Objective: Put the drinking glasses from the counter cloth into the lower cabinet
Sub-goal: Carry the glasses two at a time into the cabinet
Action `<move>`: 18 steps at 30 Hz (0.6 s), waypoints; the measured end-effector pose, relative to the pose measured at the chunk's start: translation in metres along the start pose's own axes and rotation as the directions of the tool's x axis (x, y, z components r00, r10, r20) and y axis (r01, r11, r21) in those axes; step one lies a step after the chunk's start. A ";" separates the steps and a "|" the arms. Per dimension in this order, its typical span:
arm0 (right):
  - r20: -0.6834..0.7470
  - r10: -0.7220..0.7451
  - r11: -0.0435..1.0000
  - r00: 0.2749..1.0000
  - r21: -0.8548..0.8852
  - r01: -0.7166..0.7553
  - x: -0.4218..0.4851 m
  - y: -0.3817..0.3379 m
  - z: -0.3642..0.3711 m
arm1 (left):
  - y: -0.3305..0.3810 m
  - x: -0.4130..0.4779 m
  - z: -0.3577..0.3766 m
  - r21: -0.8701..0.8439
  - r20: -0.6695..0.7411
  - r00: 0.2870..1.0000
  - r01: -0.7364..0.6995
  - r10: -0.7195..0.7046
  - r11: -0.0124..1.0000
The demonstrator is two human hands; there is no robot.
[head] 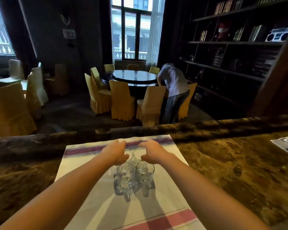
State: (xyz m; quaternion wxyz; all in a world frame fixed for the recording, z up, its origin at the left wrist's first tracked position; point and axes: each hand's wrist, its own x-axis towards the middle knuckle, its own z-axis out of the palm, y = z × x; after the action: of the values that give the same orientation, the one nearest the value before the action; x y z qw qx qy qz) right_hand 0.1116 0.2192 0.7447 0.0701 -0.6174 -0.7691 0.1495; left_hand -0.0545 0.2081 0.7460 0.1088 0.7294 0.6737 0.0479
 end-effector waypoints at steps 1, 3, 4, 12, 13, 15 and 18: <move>0.010 -0.014 1.000 1.000 -0.005 0.014 0.007 0.002 0.000 | 0.001 0.004 0.001 -0.002 0.002 1.000 0.013 -0.013 1.000; 0.037 -0.033 0.999 0.999 0.001 0.033 0.017 0.003 0.002 | 0.003 0.009 0.002 -0.015 0.014 0.999 0.039 -0.038 0.999; 0.054 -0.044 0.999 0.998 0.000 0.044 0.022 0.004 0.003 | 0.003 0.012 0.003 -0.016 0.027 0.998 0.053 -0.052 0.998; 0.157 -0.080 0.997 0.984 0.015 0.079 0.044 0.020 0.017 | 0.008 0.029 0.026 0.042 0.154 0.975 0.153 -0.158 0.987; 0.165 -0.081 0.997 0.983 0.025 0.078 0.045 0.022 0.020 | 0.009 0.029 0.028 0.042 0.159 0.974 0.154 -0.159 0.987; 0.169 -0.088 0.995 0.982 0.055 0.080 0.048 0.025 0.024 | 0.011 0.031 0.031 0.035 0.158 0.974 0.156 -0.160 0.987; 0.180 -0.095 0.992 0.979 0.103 0.077 0.052 0.026 0.027 | 0.013 0.034 0.035 0.012 0.165 0.972 0.166 -0.166 0.986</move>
State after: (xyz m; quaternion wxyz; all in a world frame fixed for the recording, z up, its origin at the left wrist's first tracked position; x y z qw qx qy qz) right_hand 0.1161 0.2708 0.7065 0.0345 -0.5630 -0.7903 0.2393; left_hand -0.0313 0.2374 0.7122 0.1688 0.6719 0.7208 -0.0216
